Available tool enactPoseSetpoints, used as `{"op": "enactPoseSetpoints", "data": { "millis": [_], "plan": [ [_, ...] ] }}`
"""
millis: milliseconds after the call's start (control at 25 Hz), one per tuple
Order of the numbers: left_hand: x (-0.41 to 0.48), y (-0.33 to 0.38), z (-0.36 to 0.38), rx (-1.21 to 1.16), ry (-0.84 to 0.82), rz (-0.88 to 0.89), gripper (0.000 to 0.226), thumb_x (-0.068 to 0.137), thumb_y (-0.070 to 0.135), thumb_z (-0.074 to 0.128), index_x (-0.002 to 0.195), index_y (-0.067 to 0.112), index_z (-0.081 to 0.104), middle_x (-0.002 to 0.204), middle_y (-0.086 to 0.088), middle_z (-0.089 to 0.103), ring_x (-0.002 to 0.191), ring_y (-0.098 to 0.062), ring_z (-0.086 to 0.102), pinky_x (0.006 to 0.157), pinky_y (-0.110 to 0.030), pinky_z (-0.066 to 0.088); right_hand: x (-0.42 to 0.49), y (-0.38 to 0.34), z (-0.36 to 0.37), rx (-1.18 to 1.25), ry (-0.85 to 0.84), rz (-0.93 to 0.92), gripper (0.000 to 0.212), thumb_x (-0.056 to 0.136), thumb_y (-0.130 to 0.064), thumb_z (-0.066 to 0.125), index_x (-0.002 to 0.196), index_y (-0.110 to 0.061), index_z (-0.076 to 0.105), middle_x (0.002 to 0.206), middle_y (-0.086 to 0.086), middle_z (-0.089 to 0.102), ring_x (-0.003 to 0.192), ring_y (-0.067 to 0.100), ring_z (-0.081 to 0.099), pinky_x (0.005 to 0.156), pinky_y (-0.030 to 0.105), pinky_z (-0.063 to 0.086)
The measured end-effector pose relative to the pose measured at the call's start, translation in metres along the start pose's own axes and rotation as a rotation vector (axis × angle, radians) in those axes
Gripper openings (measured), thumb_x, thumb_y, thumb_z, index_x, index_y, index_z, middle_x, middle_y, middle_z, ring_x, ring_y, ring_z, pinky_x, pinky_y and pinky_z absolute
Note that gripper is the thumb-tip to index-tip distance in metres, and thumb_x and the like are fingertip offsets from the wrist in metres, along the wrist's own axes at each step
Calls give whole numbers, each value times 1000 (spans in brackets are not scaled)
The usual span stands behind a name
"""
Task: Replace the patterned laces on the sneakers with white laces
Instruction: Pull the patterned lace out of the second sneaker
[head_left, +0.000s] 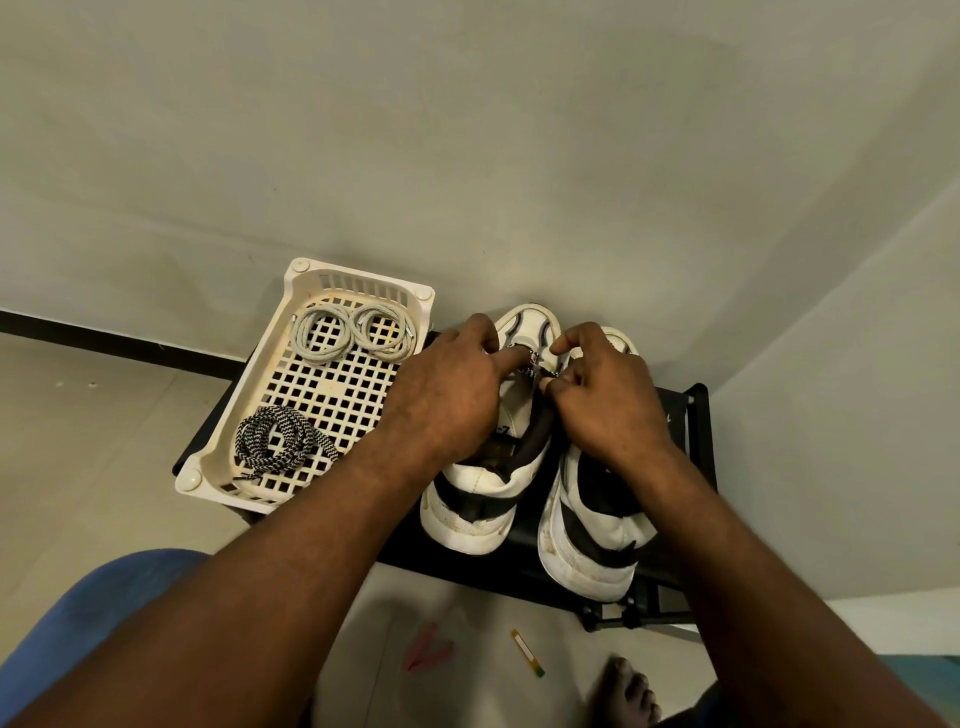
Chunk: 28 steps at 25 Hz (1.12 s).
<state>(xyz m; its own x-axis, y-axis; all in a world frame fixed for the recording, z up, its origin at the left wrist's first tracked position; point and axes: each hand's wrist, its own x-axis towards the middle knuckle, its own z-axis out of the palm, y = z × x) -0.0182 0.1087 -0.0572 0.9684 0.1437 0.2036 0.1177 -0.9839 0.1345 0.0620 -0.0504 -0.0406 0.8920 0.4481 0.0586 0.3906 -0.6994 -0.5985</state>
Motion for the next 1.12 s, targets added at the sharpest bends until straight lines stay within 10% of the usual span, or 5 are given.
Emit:
{"op": "enactPoseSetpoints", "data": {
  "millis": [440, 720, 960, 1120],
  "plan": [
    [4, 9, 1, -66, -62, -17, 43, 88, 18, 67, 128, 28, 60, 132, -5, 41, 117, -26, 43, 79, -35, 45, -4, -1, 4, -14, -5, -9, 22, 91, -19, 65, 107, -32, 59, 62, -4, 61, 60, 10, 57, 58, 29, 34],
    [14, -12, -28, -1648, -83, -781, 35, 75, -16, 54, 69, 18, 54, 74, -7, 57, 75, -21, 54, 63, -29, 39, -8, -4, 11, -62, 83, -13, 18, 92, -24, 62, 109, -28, 60, 61, -7, 58, 63, 16, 58, 82, 41, 50],
    [7, -18, -42, -413, -294, -148, 29, 90, 45, 74, 73, 24, 63, 69, 7, 62, 68, -10, 58, 64, -28, 40, -9, -10, 14, -88, 130, -20, 18, 93, -28, 63, 110, -26, 59, 65, -8, 60, 68, 17, 60, 87, 44, 52],
    [10, -18, -54, -1281, -74, -446, 30, 86, 26, 76, 61, 20, 61, 58, 5, 54, 62, -12, 51, 66, -28, 41, -10, -11, 12, -94, 120, 2, 20, 94, -26, 62, 114, -25, 60, 67, -10, 57, 69, 17, 59, 81, 41, 52]
  ]
}}
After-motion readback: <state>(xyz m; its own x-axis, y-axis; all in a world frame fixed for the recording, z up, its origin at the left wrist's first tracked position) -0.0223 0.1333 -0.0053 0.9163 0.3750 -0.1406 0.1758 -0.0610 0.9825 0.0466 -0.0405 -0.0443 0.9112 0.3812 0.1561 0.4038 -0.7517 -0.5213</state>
